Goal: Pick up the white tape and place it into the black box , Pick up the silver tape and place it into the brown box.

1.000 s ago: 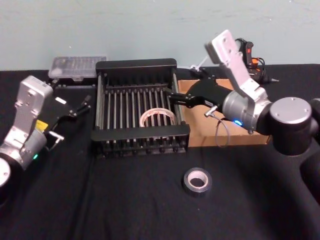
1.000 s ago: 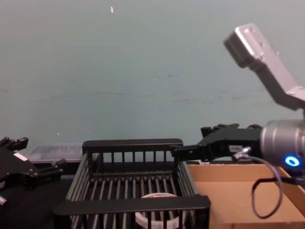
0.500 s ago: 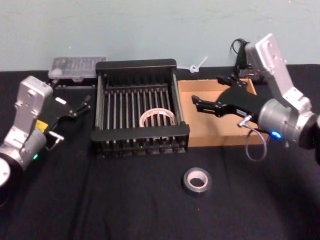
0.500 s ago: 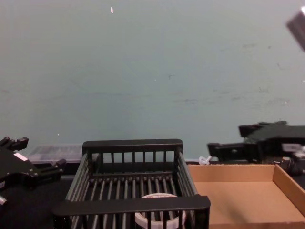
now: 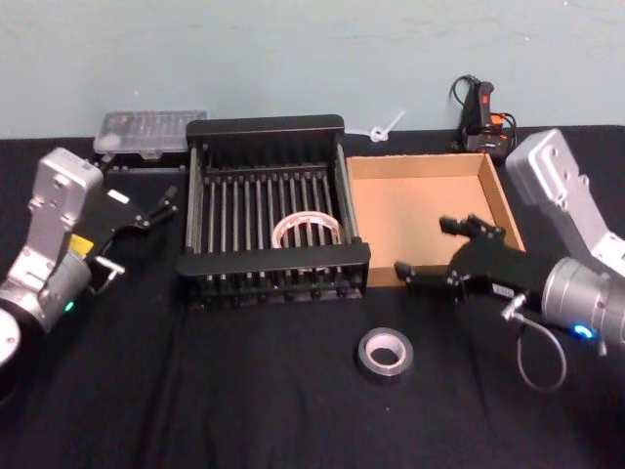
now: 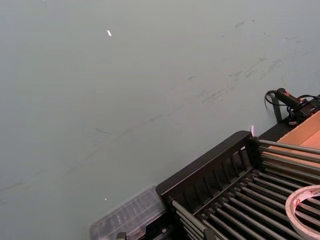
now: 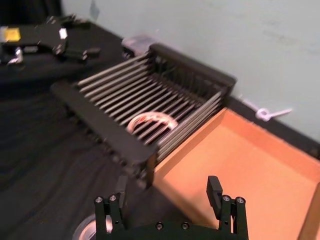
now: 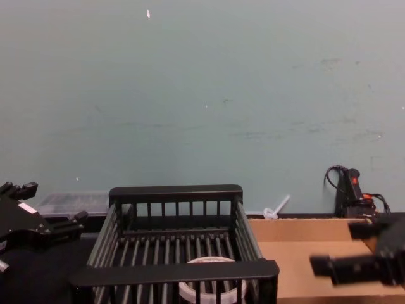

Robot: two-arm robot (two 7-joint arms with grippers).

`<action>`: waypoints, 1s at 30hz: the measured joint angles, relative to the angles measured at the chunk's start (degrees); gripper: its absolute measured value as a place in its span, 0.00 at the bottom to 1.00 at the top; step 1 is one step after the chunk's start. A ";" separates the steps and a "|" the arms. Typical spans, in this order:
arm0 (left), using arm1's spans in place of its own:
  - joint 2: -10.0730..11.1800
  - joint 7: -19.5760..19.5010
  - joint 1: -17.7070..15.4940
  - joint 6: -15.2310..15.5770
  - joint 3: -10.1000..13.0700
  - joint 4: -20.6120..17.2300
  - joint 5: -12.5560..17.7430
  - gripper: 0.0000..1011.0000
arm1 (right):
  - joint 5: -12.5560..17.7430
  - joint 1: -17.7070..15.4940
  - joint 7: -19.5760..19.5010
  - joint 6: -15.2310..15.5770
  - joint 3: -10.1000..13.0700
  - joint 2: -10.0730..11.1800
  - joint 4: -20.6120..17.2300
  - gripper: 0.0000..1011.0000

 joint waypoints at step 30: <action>0.00 0.00 0.00 0.00 0.00 0.00 0.00 0.99 | 1.24 2.51 2.07 5.40 -8.87 3.43 3.32 0.99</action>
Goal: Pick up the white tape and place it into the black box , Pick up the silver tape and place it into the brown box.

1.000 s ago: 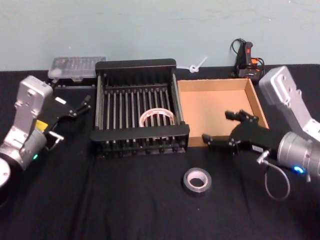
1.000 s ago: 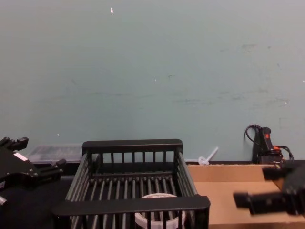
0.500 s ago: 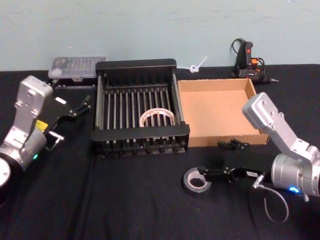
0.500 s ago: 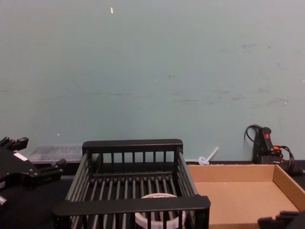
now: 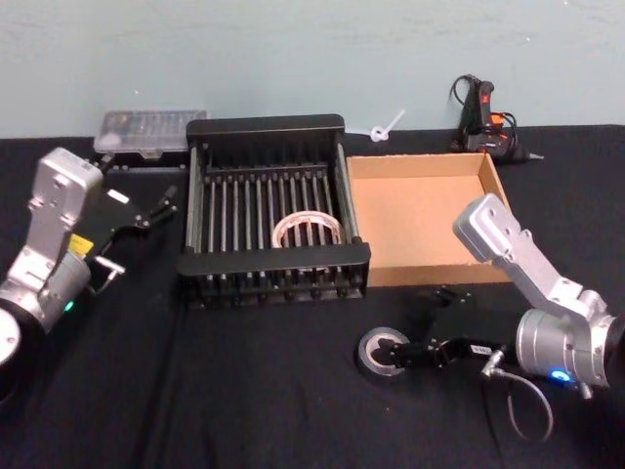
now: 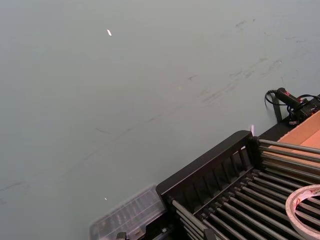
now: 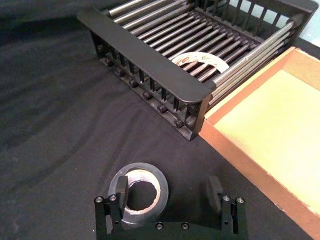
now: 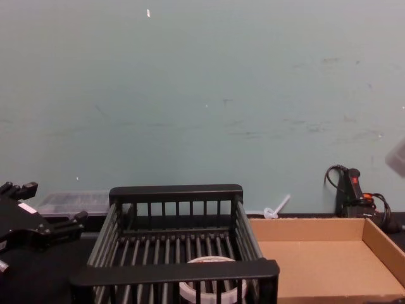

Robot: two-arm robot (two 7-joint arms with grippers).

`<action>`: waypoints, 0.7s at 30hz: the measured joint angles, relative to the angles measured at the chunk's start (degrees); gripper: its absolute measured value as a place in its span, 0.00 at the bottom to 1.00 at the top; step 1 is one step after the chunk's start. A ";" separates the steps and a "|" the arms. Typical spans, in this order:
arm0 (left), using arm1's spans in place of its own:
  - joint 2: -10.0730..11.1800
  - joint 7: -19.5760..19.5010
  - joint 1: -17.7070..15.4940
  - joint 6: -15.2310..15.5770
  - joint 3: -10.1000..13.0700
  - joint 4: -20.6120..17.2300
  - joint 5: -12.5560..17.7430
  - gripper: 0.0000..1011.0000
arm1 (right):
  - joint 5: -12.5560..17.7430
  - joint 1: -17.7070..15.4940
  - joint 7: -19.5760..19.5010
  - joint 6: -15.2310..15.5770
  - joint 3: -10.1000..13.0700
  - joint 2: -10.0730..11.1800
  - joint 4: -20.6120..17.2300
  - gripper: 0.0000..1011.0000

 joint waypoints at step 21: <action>0.00 0.00 0.00 0.00 0.00 0.00 0.00 0.99 | -0.95 2.38 -0.34 1.12 -2.52 -1.33 3.71 0.99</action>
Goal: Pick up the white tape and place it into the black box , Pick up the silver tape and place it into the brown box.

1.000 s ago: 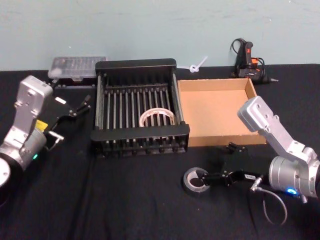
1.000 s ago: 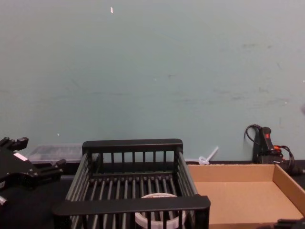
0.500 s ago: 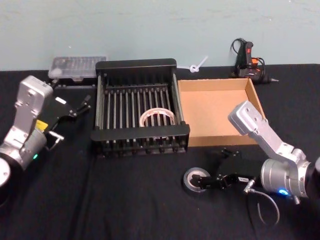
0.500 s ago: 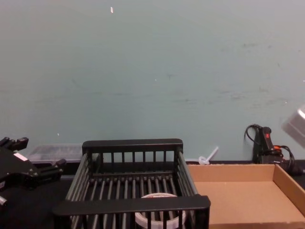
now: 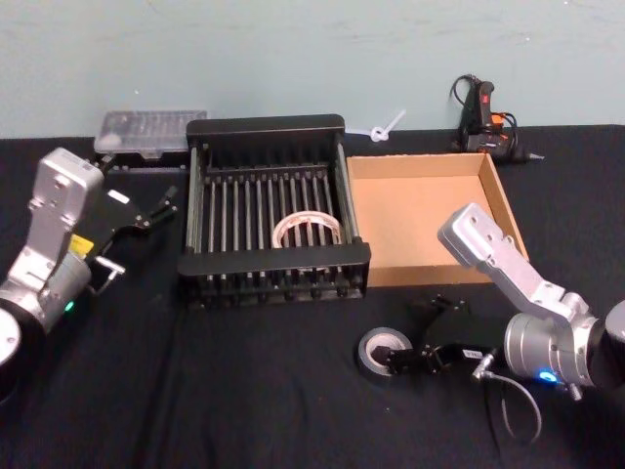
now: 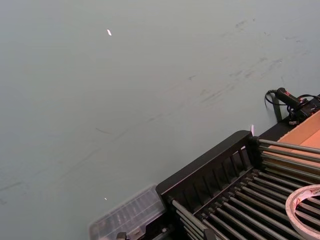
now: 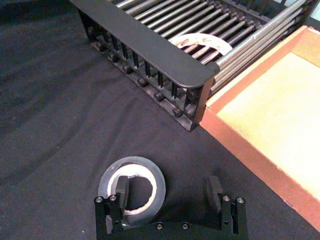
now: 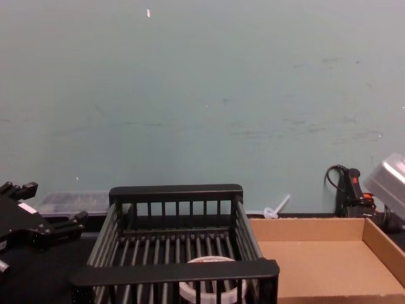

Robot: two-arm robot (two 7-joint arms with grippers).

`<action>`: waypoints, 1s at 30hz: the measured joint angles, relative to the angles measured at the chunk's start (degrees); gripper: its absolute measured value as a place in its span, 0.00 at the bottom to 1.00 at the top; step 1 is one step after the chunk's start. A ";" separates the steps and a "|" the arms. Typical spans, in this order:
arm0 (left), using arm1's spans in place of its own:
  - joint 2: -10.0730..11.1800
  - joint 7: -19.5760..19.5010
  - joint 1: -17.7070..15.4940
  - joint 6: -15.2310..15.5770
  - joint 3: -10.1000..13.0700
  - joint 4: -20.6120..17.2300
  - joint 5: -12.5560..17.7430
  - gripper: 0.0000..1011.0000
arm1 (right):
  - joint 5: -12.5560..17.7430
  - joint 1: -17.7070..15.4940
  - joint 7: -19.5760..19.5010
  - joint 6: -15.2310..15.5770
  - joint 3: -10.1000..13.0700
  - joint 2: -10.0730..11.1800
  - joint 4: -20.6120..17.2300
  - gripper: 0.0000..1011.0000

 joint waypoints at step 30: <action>0.00 0.00 0.00 0.00 0.00 0.00 0.00 0.99 | -0.95 0.63 -0.03 0.09 -0.60 -0.63 1.27 0.92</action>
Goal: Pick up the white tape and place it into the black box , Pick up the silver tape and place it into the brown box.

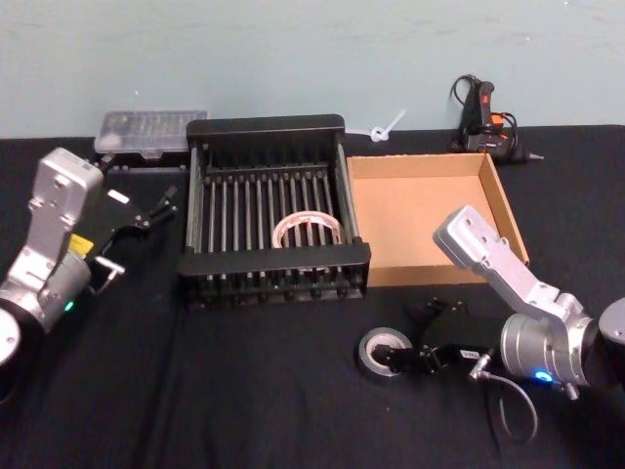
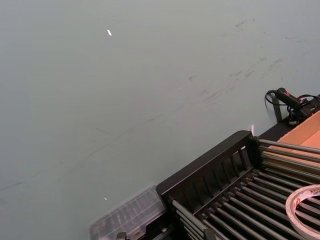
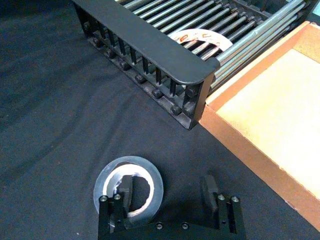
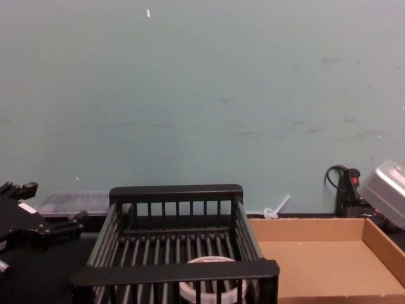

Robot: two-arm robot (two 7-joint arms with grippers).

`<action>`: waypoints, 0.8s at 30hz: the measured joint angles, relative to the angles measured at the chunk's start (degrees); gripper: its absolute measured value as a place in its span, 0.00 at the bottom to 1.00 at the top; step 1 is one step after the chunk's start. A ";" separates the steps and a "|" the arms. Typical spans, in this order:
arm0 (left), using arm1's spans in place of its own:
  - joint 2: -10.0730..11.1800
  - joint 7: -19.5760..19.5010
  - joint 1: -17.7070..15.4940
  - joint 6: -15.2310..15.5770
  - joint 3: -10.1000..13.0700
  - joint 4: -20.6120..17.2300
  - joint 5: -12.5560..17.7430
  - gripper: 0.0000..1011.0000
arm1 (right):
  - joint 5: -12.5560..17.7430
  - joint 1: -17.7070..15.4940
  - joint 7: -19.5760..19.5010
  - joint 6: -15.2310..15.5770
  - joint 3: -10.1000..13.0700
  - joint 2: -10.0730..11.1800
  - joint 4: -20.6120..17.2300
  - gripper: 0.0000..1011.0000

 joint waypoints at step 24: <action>0.00 0.00 0.00 0.00 0.00 0.00 0.00 0.99 | -0.01 0.00 -0.03 0.09 0.01 0.01 -0.03 0.21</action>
